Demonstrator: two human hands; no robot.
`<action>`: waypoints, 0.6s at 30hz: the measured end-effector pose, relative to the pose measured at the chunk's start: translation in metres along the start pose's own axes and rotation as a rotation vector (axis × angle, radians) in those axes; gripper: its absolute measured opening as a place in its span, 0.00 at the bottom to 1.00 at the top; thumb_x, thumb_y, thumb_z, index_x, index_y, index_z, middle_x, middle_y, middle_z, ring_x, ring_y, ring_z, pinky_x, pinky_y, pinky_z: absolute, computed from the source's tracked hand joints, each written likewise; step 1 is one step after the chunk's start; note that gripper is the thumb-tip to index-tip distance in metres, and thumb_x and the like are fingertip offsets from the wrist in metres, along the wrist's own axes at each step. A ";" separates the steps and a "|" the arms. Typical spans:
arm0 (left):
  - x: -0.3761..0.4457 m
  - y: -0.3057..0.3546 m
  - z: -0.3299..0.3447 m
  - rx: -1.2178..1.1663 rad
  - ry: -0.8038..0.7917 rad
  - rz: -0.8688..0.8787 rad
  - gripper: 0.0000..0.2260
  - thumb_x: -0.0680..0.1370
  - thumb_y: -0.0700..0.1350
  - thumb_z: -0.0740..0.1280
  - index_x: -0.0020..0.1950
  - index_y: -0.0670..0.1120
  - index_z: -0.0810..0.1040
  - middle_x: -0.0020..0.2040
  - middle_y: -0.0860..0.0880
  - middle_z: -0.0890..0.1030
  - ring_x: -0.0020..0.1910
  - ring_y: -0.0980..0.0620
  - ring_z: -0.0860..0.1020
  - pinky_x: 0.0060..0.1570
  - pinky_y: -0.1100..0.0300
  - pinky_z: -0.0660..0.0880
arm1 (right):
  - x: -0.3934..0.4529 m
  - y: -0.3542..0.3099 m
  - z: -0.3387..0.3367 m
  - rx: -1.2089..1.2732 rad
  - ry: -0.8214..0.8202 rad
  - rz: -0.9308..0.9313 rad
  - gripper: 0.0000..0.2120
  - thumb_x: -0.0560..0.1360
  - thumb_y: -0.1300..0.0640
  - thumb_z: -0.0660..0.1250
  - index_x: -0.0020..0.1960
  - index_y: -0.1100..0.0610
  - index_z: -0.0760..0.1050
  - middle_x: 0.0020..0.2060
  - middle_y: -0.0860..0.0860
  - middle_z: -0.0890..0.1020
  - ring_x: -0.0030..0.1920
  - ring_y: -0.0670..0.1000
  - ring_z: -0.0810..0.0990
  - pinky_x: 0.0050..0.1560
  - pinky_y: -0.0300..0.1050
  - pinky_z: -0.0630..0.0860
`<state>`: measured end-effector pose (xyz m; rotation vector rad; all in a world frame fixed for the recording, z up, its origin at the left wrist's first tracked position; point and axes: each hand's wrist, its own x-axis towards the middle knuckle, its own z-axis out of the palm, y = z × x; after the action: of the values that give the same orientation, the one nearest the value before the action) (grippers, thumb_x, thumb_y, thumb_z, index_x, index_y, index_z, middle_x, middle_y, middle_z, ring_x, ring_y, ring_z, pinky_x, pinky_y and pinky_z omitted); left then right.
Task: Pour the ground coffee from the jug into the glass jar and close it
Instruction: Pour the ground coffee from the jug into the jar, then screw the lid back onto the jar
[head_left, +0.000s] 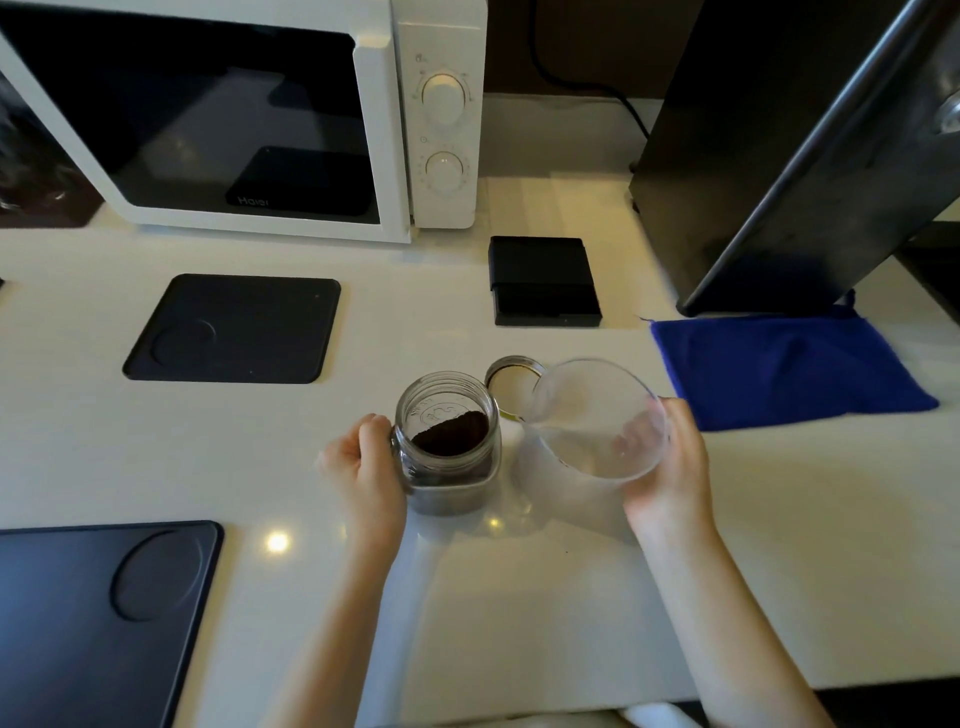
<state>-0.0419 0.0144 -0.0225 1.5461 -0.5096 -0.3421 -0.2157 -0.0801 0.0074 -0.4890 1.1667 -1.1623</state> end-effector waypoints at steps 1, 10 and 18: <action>0.000 0.000 0.000 -0.010 -0.001 -0.002 0.11 0.67 0.40 0.54 0.27 0.49 0.55 0.20 0.54 0.55 0.24 0.58 0.53 0.24 0.64 0.48 | 0.001 0.002 -0.001 -0.010 0.002 -0.006 0.17 0.74 0.63 0.60 0.27 0.53 0.67 0.21 0.44 0.71 0.23 0.44 0.69 0.24 0.33 0.68; 0.002 0.002 -0.002 -0.043 -0.028 -0.090 0.14 0.66 0.42 0.56 0.24 0.52 0.55 0.19 0.56 0.56 0.24 0.59 0.53 0.23 0.66 0.49 | 0.010 0.008 -0.016 -0.191 -0.083 -0.081 0.15 0.72 0.60 0.64 0.28 0.52 0.72 0.24 0.43 0.73 0.32 0.47 0.70 0.35 0.41 0.67; -0.001 0.003 -0.008 -0.059 -0.084 -0.057 0.12 0.74 0.48 0.53 0.39 0.44 0.73 0.35 0.51 0.72 0.34 0.62 0.71 0.38 0.69 0.67 | 0.054 -0.022 -0.016 -0.636 -0.438 -0.257 0.06 0.74 0.62 0.66 0.44 0.52 0.78 0.39 0.45 0.81 0.44 0.48 0.78 0.45 0.41 0.74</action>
<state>-0.0388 0.0222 -0.0189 1.4959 -0.5171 -0.4636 -0.2427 -0.1324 -0.0056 -1.3417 1.0863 -0.8117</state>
